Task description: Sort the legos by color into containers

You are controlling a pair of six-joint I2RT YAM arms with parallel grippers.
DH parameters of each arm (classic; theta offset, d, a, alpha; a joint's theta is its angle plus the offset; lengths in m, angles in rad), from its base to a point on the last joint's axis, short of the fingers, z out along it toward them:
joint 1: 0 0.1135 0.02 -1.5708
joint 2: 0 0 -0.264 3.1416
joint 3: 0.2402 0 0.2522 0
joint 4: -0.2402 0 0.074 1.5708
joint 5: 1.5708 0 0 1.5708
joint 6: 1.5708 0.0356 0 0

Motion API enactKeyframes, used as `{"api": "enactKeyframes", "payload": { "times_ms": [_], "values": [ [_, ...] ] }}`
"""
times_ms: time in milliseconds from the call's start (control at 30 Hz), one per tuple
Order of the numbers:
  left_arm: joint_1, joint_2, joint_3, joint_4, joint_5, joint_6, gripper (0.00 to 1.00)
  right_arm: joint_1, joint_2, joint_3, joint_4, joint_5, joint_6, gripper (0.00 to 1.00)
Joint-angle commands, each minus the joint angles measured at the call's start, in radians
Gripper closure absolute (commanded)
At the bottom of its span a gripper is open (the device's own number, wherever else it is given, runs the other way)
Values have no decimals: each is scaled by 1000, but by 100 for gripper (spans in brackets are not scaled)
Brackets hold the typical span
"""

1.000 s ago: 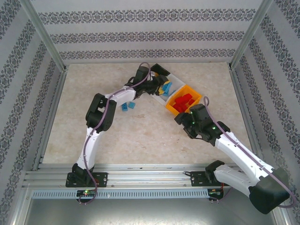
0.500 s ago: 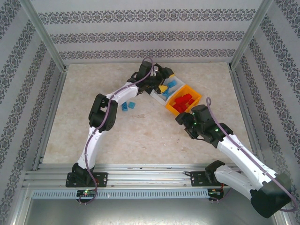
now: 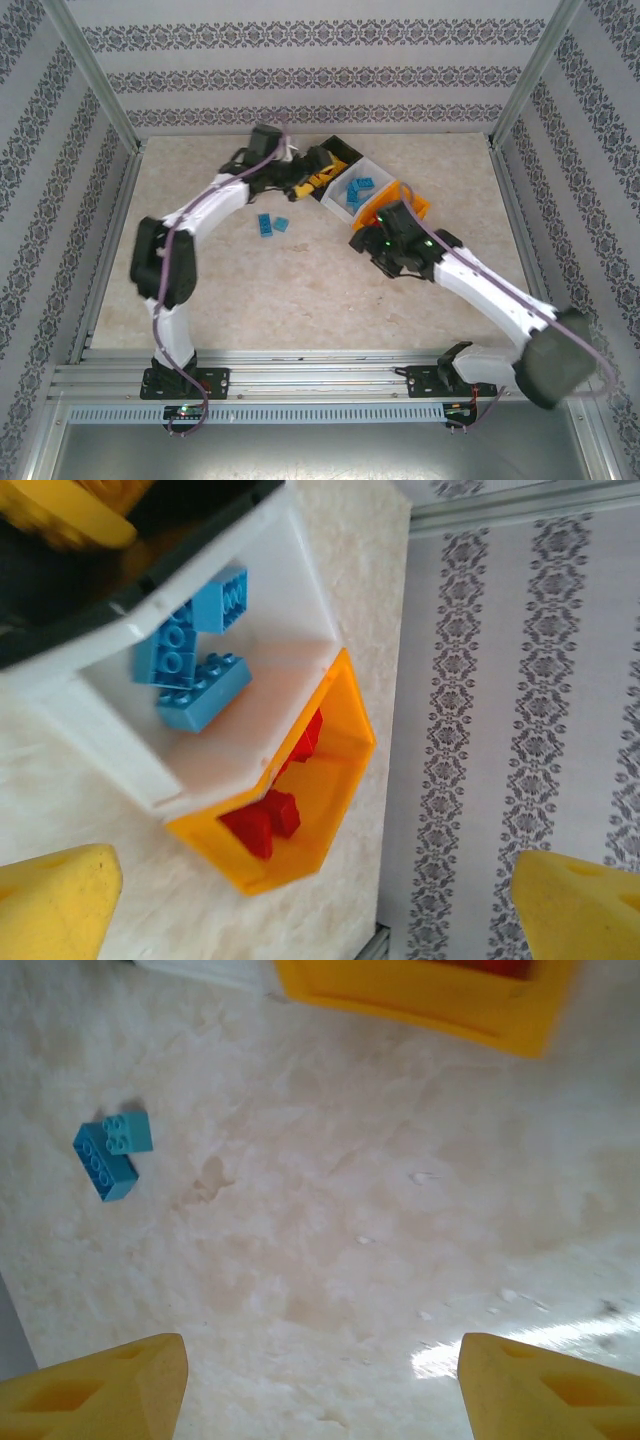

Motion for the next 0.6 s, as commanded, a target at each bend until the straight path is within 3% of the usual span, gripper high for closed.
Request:
{"api": "enactKeyframes", "payload": {
  "times_ms": [0,133,267,467,567],
  "values": [
    [81,-173,-145,-194,-52,234,0,45,192,205,-40,-45,-136,29],
    [194,-338,-311,-321,-73,330,0,101,534,625,-283,-74,-236,29],
    [275,-483,-464,-384,-132,391,0,130,847,1037,-514,-91,-208,29],
    [299,-605,-572,-455,-254,428,0,149,1197,1589,-759,-49,-116,31],
    [300,-598,-550,-513,-341,444,0,148,1297,1742,-818,-34,-70,33]
  ]
}}
